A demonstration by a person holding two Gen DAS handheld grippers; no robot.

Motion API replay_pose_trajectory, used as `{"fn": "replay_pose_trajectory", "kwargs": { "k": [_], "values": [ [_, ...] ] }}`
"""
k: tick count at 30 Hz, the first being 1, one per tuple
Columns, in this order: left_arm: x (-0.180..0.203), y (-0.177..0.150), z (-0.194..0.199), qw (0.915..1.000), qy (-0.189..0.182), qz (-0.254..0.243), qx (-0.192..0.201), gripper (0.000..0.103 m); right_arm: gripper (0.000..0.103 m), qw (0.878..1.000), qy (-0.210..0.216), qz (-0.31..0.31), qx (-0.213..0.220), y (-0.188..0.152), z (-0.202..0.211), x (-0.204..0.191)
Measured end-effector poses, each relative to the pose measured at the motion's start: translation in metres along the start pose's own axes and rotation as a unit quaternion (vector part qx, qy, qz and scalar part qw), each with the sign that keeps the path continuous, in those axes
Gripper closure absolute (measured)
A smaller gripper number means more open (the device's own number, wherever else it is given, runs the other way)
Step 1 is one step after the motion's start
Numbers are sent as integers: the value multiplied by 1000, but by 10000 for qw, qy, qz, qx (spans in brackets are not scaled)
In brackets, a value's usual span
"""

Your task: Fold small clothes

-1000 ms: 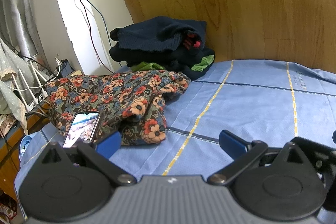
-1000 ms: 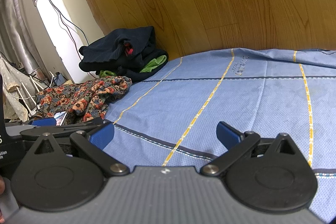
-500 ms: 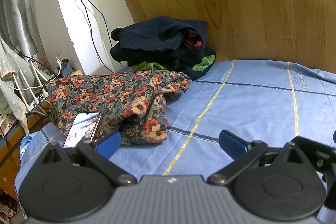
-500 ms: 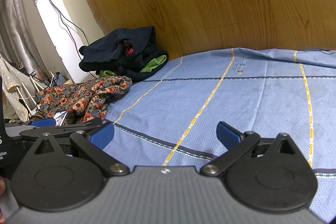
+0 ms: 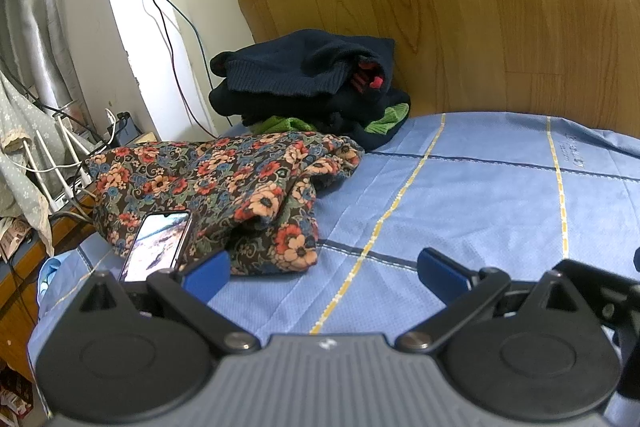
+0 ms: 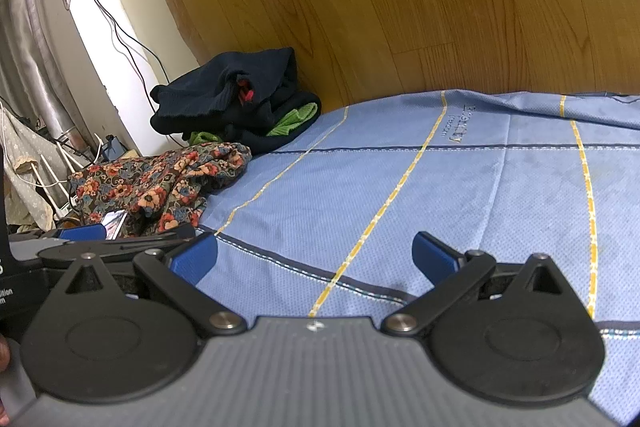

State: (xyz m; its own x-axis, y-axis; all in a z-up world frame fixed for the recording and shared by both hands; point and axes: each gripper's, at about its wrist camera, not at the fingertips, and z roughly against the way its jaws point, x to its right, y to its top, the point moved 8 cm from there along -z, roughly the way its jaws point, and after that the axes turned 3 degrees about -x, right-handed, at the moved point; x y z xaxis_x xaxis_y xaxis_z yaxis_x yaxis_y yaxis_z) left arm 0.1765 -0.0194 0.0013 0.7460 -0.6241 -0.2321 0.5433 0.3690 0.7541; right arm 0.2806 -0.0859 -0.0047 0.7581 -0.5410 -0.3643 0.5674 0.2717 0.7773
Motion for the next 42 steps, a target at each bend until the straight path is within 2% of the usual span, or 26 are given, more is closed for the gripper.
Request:
{"fn": "replay_pose_trajectory", "kwargs": {
  "k": [42],
  "values": [
    [-5,-1,-4,9999,43,56,-96,0,0,9998,112,53,-127,0,-2,-1]
  ]
}}
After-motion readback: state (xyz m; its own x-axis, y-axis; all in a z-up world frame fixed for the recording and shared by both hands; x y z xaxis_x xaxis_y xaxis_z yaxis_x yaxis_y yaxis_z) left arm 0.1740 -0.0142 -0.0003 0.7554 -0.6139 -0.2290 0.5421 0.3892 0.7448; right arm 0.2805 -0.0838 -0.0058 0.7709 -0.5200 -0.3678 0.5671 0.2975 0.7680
